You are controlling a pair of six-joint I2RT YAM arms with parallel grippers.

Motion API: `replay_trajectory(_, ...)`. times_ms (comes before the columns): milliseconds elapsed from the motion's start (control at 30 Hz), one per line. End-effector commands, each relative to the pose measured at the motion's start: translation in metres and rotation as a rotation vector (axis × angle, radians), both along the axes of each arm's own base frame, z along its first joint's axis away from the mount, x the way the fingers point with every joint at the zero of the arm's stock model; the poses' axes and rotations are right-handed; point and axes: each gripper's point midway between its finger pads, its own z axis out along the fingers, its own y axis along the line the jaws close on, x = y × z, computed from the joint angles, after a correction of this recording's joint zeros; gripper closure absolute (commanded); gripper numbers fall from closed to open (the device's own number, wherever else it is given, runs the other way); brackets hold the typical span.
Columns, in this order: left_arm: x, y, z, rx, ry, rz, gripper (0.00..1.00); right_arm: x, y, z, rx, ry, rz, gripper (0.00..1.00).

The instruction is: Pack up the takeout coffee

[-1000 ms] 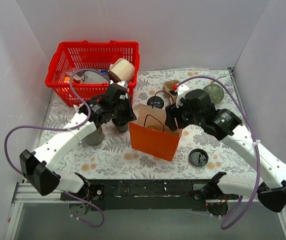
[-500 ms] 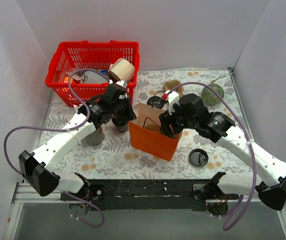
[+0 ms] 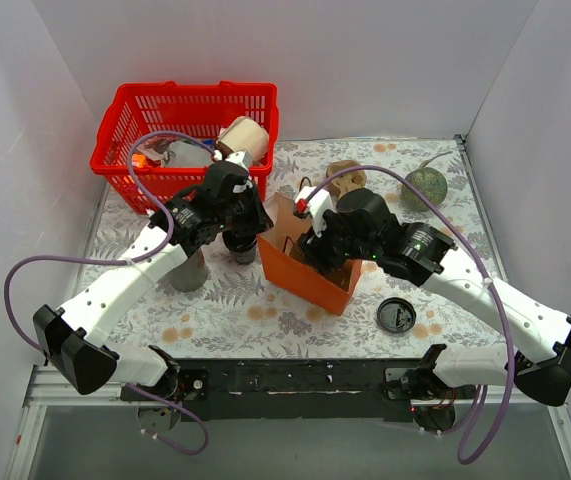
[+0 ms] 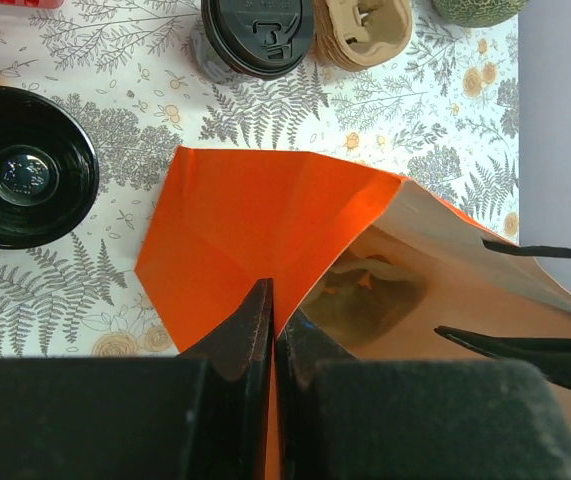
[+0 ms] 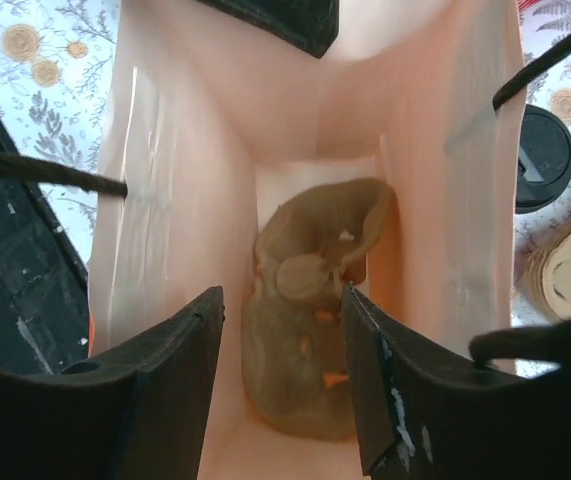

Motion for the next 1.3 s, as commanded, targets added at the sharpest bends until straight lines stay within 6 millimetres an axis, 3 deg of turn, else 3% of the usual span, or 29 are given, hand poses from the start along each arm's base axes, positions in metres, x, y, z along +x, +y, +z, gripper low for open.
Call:
replay_trajectory(0,0.001,0.001,0.03,-0.049,-0.06,0.019,1.0,0.015,0.003,0.018,-0.027,-0.112,-0.057,0.43)
replay_trajectory(267,0.002,0.005,0.02,-0.015,-0.042,0.041,1.0,0.011,-0.007,0.037,0.045,-0.125,-0.124,0.42)
replay_trajectory(333,0.002,0.006,0.021,-0.017,-0.045,0.04,1.0,0.007,-0.003,0.035,0.057,-0.094,-0.109,0.48)
replay_trajectory(367,0.001,0.005,0.021,-0.021,-0.044,0.034,1.0,0.005,0.001,0.03,0.056,-0.071,-0.102,0.52)
replay_trajectory(400,0.0,0.003,0.02,-0.025,-0.042,0.026,1.0,0.003,0.004,0.026,0.059,-0.045,-0.103,0.66)
replay_trajectory(500,-0.003,0.0,0.025,-0.047,-0.045,0.003,1.0,0.001,0.012,0.005,0.022,0.014,-0.084,0.85)
replay_trajectory(567,-0.003,0.001,0.025,-0.044,-0.046,0.006,1.0,0.005,0.012,-0.004,0.006,0.014,-0.101,0.88)
replay_trajectory(600,-0.004,0.002,0.024,-0.039,-0.044,0.01,1.0,0.005,0.011,-0.013,-0.006,0.02,-0.103,0.94)
replay_trajectory(733,-0.006,0.0,0.025,-0.049,-0.049,-0.016,1.0,-0.003,0.008,-0.042,-0.066,0.042,-0.048,0.99)
replay_trajectory(933,-0.004,0.003,0.018,-0.017,-0.036,-0.005,1.0,-0.014,-0.013,-0.085,-0.258,0.147,-0.053,0.99)
replay_trajectory(1100,-0.004,0.007,0.022,-0.002,-0.057,0.0,1.0,-0.029,-0.028,-0.099,-0.338,0.224,-0.038,0.99)
replay_trajectory(1267,-0.003,0.008,0.026,0.003,-0.072,-0.006,1.0,-0.032,-0.041,-0.112,-0.425,0.295,-0.099,0.99)
